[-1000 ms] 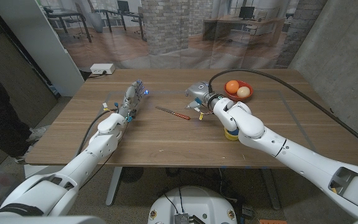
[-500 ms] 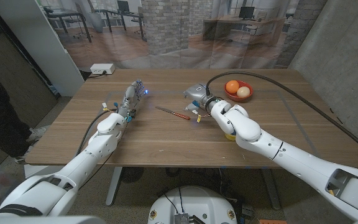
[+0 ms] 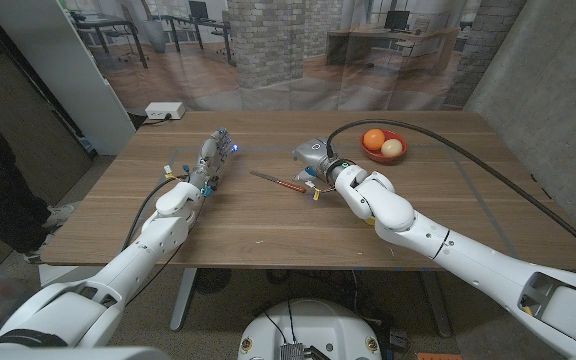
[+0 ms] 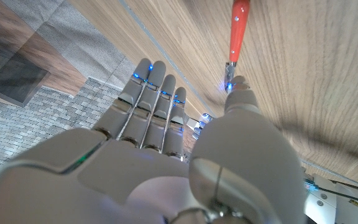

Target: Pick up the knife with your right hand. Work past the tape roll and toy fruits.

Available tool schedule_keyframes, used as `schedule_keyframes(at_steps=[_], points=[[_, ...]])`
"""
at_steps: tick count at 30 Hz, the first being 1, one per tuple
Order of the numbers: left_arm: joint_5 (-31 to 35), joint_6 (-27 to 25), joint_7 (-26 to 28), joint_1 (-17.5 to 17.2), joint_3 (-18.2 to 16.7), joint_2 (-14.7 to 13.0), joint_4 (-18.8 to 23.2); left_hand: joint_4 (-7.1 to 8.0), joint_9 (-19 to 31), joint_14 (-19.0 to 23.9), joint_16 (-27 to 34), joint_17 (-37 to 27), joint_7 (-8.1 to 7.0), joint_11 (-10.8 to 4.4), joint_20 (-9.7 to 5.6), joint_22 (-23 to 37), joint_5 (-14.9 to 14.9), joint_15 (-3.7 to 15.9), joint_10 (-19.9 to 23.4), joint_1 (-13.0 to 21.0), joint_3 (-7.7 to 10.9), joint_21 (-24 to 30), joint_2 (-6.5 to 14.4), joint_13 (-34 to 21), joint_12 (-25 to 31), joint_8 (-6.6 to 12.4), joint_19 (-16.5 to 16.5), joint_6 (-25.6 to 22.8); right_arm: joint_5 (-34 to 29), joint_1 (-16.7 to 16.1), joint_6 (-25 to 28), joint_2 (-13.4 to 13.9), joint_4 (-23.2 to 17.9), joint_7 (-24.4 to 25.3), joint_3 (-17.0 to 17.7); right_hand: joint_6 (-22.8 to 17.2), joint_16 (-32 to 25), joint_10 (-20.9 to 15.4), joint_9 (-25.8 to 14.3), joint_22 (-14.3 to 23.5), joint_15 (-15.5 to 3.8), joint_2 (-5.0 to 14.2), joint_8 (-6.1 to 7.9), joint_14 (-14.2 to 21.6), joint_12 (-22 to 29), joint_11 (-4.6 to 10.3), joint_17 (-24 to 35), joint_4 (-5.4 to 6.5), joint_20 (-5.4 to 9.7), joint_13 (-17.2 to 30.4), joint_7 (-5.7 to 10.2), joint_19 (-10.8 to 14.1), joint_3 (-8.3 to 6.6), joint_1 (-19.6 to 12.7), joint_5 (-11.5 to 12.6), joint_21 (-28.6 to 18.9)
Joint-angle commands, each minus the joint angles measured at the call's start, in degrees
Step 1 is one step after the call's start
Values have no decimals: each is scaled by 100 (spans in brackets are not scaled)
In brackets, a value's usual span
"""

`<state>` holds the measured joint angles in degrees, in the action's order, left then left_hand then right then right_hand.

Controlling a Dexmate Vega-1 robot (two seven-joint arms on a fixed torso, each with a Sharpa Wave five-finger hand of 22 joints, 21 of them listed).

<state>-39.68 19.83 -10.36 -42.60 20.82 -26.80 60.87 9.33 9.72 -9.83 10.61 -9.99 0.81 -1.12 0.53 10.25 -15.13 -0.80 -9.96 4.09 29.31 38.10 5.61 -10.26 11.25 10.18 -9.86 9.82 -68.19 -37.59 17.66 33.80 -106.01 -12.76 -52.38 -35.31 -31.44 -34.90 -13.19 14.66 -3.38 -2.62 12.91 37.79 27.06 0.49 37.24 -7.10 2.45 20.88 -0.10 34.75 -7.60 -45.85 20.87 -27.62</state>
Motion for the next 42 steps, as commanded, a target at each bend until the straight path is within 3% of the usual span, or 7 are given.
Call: schedule_keyframes(at_steps=[1, 8, 22, 42], points=[[-14, 20, -2, -14, -10, 8, -12, 2, 9, -733, 8, -15, 50, 30, 2, 31, -22, -36, -654, -64, 29, -15, 337, -23, 8, 8, -929, 667, -143, 114, -6, -83, 121, -237, -140, -25, -31, -8, -18, 6, -691, 38, -15, 55, 4, 17, 47, 7, -40, 10, -8, 74, 3, -68, 49, -54], [-25, 27, -4, -19, -24, 1, -28, 1, 9, -733, 8, -14, 53, 36, 3, 31, -22, -37, -652, -66, 29, -22, 335, -23, 9, 9, -929, 664, -203, 181, -18, -140, 208, -319, -213, 46, 24, 66, -13, -7, -715, -47, -54, -45, -16, 65, 92, 58, 20, 17, 56, -96, 118, 35, 34, -21], [-46, 57, -92, 66, -29, 39, -222, -6, 8, -733, 8, -13, 52, 37, -1, 31, -23, -36, -653, -66, 31, -36, 332, -23, 10, 10, -922, 666, -239, 338, -115, -256, 505, -445, -403, 66, 57, 64, -9, -31, -699, 16, -73, -24, -6, -14, 153, 78, -29, 19, 12, -84, 157, -15, 64, -82], [-35, 88, -163, 199, -18, 101, -455, -16, 8, -734, 7, -11, 48, 34, -4, 32, -23, -34, -657, -64, 31, -57, 323, -23, 10, 10, -916, 668, -155, 551, -126, -405, 920, -337, -608, -67, 70, -65, -2, -60, -693, 85, -36, 115, 42, 50, 199, 94, -46, -1, 26, -16, 195, -73, 107, -173]])
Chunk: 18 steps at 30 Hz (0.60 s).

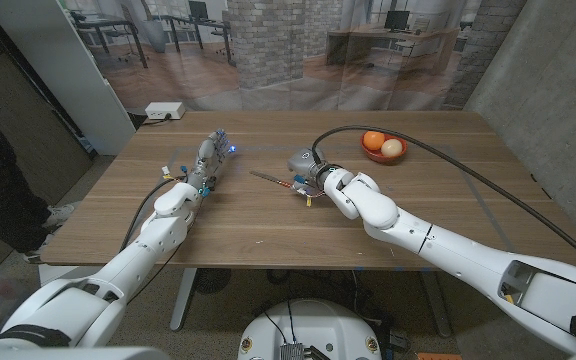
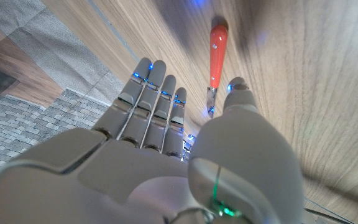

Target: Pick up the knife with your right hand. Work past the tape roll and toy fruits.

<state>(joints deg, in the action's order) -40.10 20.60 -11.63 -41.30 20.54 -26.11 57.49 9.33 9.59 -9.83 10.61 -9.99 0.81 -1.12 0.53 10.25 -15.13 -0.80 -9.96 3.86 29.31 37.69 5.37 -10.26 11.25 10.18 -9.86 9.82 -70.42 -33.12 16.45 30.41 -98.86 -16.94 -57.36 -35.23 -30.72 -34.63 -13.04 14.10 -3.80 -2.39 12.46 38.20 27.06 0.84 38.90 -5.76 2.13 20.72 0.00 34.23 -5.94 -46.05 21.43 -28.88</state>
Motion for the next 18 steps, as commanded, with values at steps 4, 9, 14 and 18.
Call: schedule_keyframes(at_steps=[4, 9, 14, 18], points=[[12, 12, -36, 76, 14, 36, -133, -17, 21, -734, 6, -11, 50, 32, -7, 32, -24, -35, -659, -41, 32, -21, 345, -23, 10, 9, -915, 669, 86, 105, 4, -62, 222, 127, -141, -113, -26, -127, -19, -8, -681, 68, 22, 115, 62, 17, 58, -49, -7, 22, 28, 44, 35, -79, 57, -60], [14, 18, -39, 79, 15, 41, -143, -18, 21, -737, 5, -11, 48, 35, -6, 32, -24, -35, -658, -42, 32, -26, 344, -23, 11, 9, -914, 671, 78, 101, 15, -50, 234, 177, -182, -187, -84, -213, -28, -13, -696, 73, 49, 155, 111, 90, 130, -81, 6, 37, 52, 37, 44, -155, 64, -76], [18, 15, -36, 77, 16, 38, -135, -19, 21, -735, 6, -11, 47, 31, -9, 32, -23, -33, -659, -42, 31, -29, 342, -23, 11, 10, -905, 669, 64, 116, 17, -47, 268, 200, -219, -229, -128, -249, -32, -17, -740, 84, 58, 173, 144, 105, 203, -105, 17, 54, 72, 42, 55, -225, 71, -101], [21, 7, -18, 67, 14, 32, -120, -20, 21, -736, 6, -11, 51, 33, -7, 33, -23, -34, -658, -43, 31, -33, 341, -23, 12, 10, -905, 669, 82, 124, 10, -47, 299, 199, -238, -234, -124, -251, -32, -20, -749, 93, 52, 184, 158, 144, 223, -101, 26, 67, 76, 43, 68, -239, 75, -118]])
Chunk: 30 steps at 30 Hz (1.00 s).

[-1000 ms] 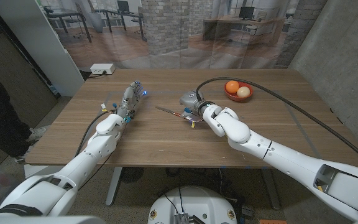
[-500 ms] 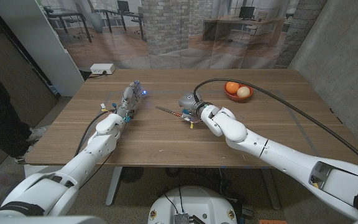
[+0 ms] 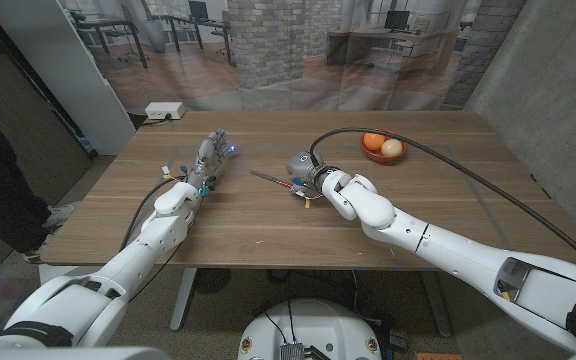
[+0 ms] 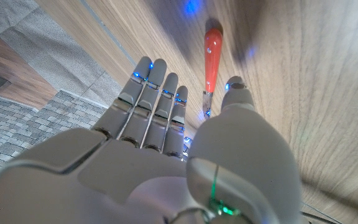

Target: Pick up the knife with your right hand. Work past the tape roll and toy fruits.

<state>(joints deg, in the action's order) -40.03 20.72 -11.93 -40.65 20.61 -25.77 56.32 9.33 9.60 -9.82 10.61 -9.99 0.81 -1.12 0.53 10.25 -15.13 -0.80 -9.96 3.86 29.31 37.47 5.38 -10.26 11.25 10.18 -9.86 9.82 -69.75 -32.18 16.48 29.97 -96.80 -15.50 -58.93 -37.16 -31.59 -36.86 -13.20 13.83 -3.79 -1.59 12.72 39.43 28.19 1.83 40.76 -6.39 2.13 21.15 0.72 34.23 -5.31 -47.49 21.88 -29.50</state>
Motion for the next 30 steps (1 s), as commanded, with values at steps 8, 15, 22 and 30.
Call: schedule_keyframes(at_steps=[8, 15, 22, 30], points=[[6, 5, 3, -4, 1, 1, -20, -20, 20, -739, 5, -11, 53, 34, -4, 33, -23, -33, -662, -44, 30, -21, 339, -23, 11, 9, -908, 675, 62, 80, -32, -21, 175, 56, -121, -117, -16, -77, -14, -1, -725, 115, 40, 148, 76, 4, 47, -16, 3, 23, -13, 113, -13, -133, 62, -120], [6, 21, -9, 3, -2, 3, -43, -22, 20, -740, 5, -11, 46, 35, -3, 33, -23, -32, -663, -44, 30, -28, 336, -23, 11, 8, -910, 678, 81, 117, -48, -14, 216, 45, -151, -147, 3, -93, -13, -7, -748, 126, 41, 171, 85, 20, 58, -10, 22, 21, 3, 104, 1, -145, 71, -140], [8, 23, -25, 20, 3, 10, -65, -29, 20, -743, 3, -9, 46, 29, -2, 33, -22, -29, -669, -41, 29, -38, 329, -23, 9, 8, -909, 681, 119, 131, -42, -14, 256, 21, -166, -203, 20, -116, -11, -13, -744, 137, 52, 210, 97, 43, 70, -9, 32, 17, 12, 110, 16, -166, 82, -170], [13, 30, -43, 37, 12, 21, -93, -37, 20, -756, -2, -8, 40, 19, -1, 32, -21, -34, -683, -37, 26, -48, 317, -23, 5, 4, -912, 695, 155, 147, -32, -15, 336, 52, -180, -278, 39, -217, -9, -20, -754, 178, 70, 264, 141, 71, 82, -6, 40, 15, 34, 134, 17, -201, 99, -211]])
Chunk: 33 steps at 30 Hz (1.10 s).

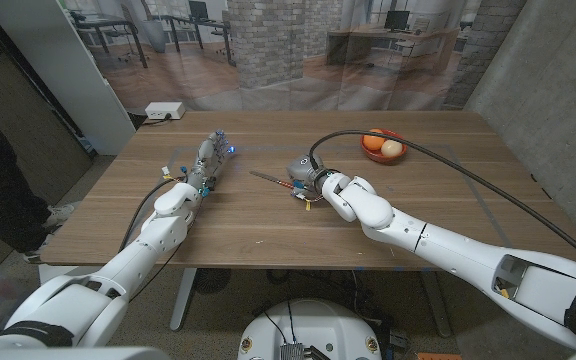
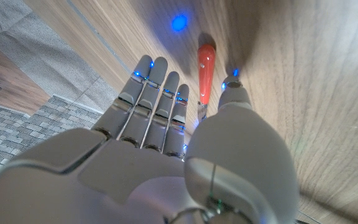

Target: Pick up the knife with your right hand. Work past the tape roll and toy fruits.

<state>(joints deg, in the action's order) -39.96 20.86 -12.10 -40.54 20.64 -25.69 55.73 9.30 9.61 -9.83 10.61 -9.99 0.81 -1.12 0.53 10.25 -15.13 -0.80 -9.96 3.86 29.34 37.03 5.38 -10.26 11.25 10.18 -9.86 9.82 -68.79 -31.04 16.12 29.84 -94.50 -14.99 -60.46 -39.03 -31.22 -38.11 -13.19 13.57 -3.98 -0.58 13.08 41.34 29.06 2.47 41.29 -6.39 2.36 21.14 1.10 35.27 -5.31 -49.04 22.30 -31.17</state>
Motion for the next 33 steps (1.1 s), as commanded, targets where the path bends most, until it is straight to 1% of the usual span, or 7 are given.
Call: schedule_keyframes(at_steps=[1, 11, 16, 24, 30, 31, 33], points=[[8, 17, -20, 25, 8, 13, -28, -36, 19, -754, -1, -8, 39, 18, -2, 32, -21, -32, -684, -37, 23, -6, 316, -23, 5, 3, -912, 696, 66, 33, 11, -6, 117, 6, -28, -101, 6, -104, -10, 6, -751, 78, 36, 84, 59, -13, 30, -5, 22, 17, -4, 38, 21, -47, 57, -52], [13, -3, 6, 2, 6, -8, 35, -44, 19, -764, -4, -7, 38, 22, -2, 32, -20, -31, -692, -32, 20, -20, 306, -23, 3, 3, -914, 705, 119, 23, 43, 4, 162, 88, -47, -288, 7, -243, -36, -3, -811, 100, 113, 213, 127, 66, 63, -42, 70, 29, 14, 83, 22, -155, 77, -120], [8, 2, 12, -19, -1, -19, 73, -50, 19, -772, -7, -6, 38, 26, -8, 32, -20, -29, -705, -27, 19, -28, 299, -23, 0, 1, -916, 714, 122, 22, 67, 3, 170, 57, -74, -331, -1, -279, -57, -5, -810, 90, 137, 235, 156, 21, 104, -48, 74, 46, 27, 79, 45, -179, 76, -144], [-13, -25, 42, -83, -23, -59, 173, -61, 18, -772, -6, -4, 39, 18, -11, 32, -20, -24, -705, -21, 15, -38, 284, -23, 1, 2, -916, 716, 185, -39, 23, 56, 239, 300, -79, -491, -138, -435, -146, 14, -854, 41, 269, 377, 289, 244, 315, -178, 158, 131, 179, 117, 64, -479, 84, -244], [-30, -33, 19, -78, -22, -50, 165, -69, 18, -772, -6, -4, 40, 26, -17, 32, -20, -27, -704, -16, 10, -44, 272, -23, 3, 5, -907, 713, 262, -104, -95, 135, 289, 702, -56, -607, -367, -484, -321, 203, -908, 89, 477, 600, 469, 454, 698, -334, 339, 338, 348, 187, 2, -1158, 86, -519], [-28, -32, 15, -75, -19, -48, 162, -69, 18, -771, -6, -4, 37, 22, -16, 32, -20, -25, -700, -16, 10, -44, 271, -23, 5, 6, -905, 710, 279, -128, -112, 143, 305, 833, -41, -677, -443, -554, -385, 282, -908, 101, 563, 698, 557, 480, 826, -349, 378, 417, 392, 202, -13, -1379, 80, -628], [-23, -30, 13, -69, -15, -45, 155, -70, 18, -771, -5, -4, 36, 24, -13, 32, -20, -28, -707, -15, 9, -48, 269, -23, 3, 6, -910, 712, 299, -168, -189, 173, 354, 1186, -21, -1008, -673, -891, -584, 566, -906, 294, 885, 1066, 897, 448, 1210, -367, 462, 693, 415, 380, -148, -2111, 63, -1067]])
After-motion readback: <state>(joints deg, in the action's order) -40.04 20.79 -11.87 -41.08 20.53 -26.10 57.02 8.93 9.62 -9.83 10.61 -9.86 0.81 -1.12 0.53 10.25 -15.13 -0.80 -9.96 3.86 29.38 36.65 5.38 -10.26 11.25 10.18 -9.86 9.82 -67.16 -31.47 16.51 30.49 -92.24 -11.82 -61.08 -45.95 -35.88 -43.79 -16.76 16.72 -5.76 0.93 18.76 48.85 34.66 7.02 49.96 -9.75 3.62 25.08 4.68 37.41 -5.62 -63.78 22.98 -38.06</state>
